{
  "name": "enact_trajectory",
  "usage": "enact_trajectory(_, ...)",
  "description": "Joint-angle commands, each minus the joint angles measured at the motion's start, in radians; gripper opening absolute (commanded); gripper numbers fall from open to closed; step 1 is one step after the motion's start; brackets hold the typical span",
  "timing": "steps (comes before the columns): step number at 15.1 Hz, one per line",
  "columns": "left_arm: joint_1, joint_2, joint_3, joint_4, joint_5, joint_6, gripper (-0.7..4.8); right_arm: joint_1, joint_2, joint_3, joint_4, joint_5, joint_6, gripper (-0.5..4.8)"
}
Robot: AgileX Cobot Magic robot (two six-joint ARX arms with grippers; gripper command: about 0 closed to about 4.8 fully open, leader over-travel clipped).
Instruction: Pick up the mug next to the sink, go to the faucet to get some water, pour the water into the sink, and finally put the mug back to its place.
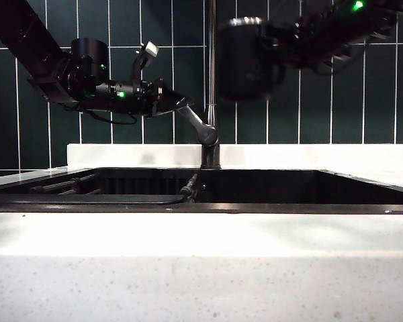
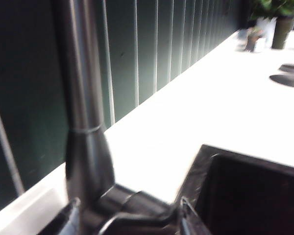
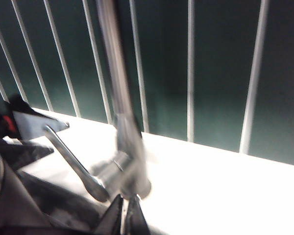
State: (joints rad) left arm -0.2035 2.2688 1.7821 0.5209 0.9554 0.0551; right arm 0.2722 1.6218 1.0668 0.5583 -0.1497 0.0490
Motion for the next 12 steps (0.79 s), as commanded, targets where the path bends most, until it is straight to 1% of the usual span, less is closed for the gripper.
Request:
enact_trajectory(1,-0.002,-0.008,0.005,0.020,0.013,-0.019,2.55,0.022,0.063,0.152,-0.079,-0.041,0.011,-0.01)
enact_trajectory(3,-0.003,-0.008,0.005,0.020,0.018,-0.030,2.55,0.048,0.111,0.229,-0.122,-0.055,0.010,-0.01)
enact_trajectory(5,-0.003,-0.008,0.008,0.020,0.037,-0.035,2.44,0.073,0.116,0.249,-0.128,-0.056,0.006,-0.01)
enact_trajectory(8,-0.003,-0.008,0.009,0.020,0.037,-0.039,2.41,0.083,0.119,0.283,-0.144,-0.066,0.003,-0.01)
enact_trajectory(9,-0.003,-0.008,0.009,0.020,0.041,-0.056,2.41,0.083,0.119,0.292,-0.154,-0.065,0.004,-0.01)
enact_trajectory(12,-0.003,-0.008,0.009,0.020,0.103,-0.061,2.41,0.083,0.119,0.292,-0.171,-0.066,0.007,-0.01)
